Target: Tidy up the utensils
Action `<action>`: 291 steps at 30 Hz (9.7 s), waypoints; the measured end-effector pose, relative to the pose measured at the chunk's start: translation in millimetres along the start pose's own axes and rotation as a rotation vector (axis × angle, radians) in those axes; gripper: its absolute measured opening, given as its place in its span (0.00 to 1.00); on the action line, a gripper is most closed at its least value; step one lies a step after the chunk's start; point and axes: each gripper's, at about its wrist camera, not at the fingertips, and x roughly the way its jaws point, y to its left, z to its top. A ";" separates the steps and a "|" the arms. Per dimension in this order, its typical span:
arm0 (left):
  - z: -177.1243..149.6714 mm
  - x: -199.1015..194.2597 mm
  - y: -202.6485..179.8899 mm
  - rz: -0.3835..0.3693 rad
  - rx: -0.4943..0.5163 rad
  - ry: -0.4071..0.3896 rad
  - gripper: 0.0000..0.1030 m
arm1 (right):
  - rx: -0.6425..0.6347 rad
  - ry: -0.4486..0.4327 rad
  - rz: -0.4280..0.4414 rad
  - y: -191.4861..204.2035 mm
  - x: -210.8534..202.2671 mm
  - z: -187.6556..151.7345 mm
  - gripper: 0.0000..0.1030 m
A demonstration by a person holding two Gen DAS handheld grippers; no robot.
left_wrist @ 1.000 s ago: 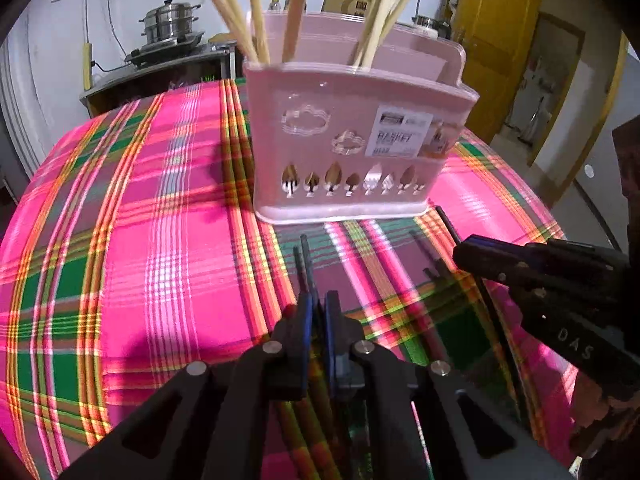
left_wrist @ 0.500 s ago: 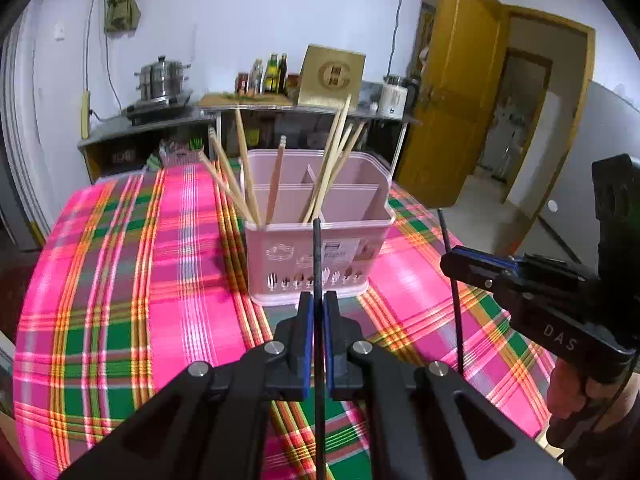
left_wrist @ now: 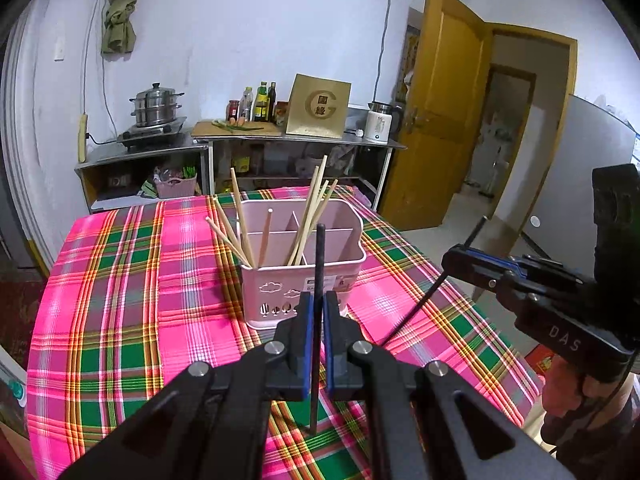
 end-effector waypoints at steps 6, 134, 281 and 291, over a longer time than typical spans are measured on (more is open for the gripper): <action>0.5 -5.4 0.4 -0.009 0.001 -0.003 0.05 | -0.012 -0.005 0.003 1.2 -2.3 0.6 0.05; 86.6 66.5 50.3 0.008 0.008 0.032 0.06 | 0.033 0.001 0.055 -22.9 108.7 65.0 0.14; -165.2 -59.5 -45.2 0.167 -0.030 -0.114 0.30 | 0.000 -0.065 -0.089 33.5 -55.4 -156.4 0.38; -165.4 -58.9 -45.5 0.168 -0.029 -0.117 0.30 | 0.000 -0.065 -0.090 33.3 -55.6 -156.4 0.38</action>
